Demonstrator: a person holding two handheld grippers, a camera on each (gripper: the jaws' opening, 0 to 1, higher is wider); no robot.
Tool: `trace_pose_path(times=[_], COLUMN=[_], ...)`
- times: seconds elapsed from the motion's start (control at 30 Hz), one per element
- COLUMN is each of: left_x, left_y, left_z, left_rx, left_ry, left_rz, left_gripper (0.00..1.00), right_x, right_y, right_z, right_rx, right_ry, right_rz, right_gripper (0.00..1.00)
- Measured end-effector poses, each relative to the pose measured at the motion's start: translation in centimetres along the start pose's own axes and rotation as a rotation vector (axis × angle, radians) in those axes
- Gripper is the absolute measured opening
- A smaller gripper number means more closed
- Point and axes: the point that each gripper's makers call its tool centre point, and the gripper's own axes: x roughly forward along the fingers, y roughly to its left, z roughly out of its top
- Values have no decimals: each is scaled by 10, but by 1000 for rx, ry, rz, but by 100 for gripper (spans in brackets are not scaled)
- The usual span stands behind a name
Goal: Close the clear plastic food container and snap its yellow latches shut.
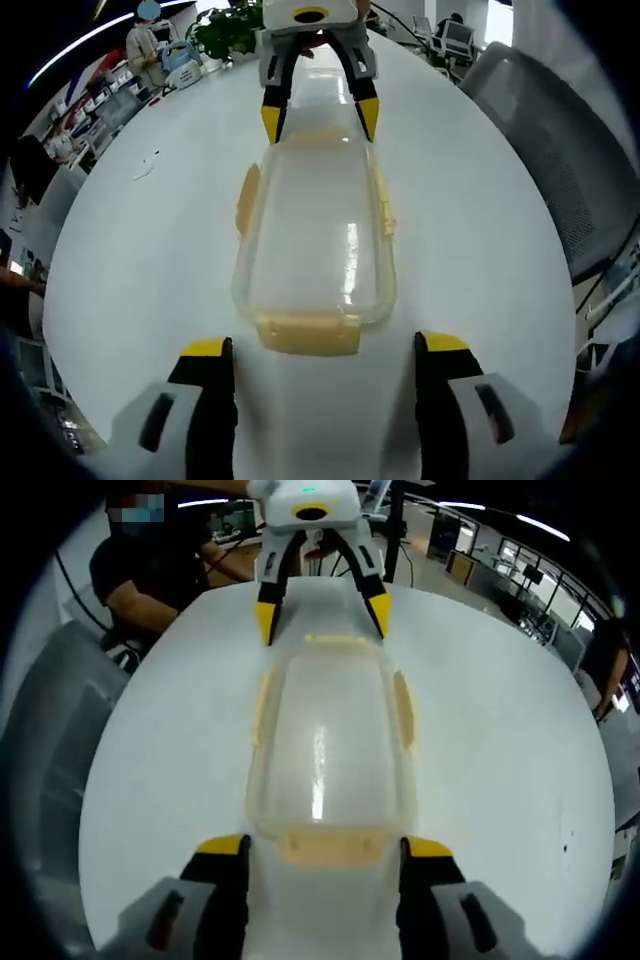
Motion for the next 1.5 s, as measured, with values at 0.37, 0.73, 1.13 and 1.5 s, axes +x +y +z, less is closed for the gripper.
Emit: trace_pose_path(times=[0.37, 0.73, 1.13, 1.5], left_x=[3, 4, 3, 3], left_y=[0, -2, 0, -2], left_z=[6, 7, 6, 6], left_rx=[18, 23, -5, -2], left_ry=[-12, 4, -10, 9], left_rz=[-20, -36, -30, -30], left_gripper=[49, 41, 38, 38], right_x=[1, -1, -2, -1], right_y=[0, -2, -2, -2], right_z=[2, 0, 0, 0], right_rx=[-8, -15, -26, -17], right_ry=[-3, 6, 17, 23], right_rz=[3, 1, 2, 4], right_gripper=[53, 43, 37, 36])
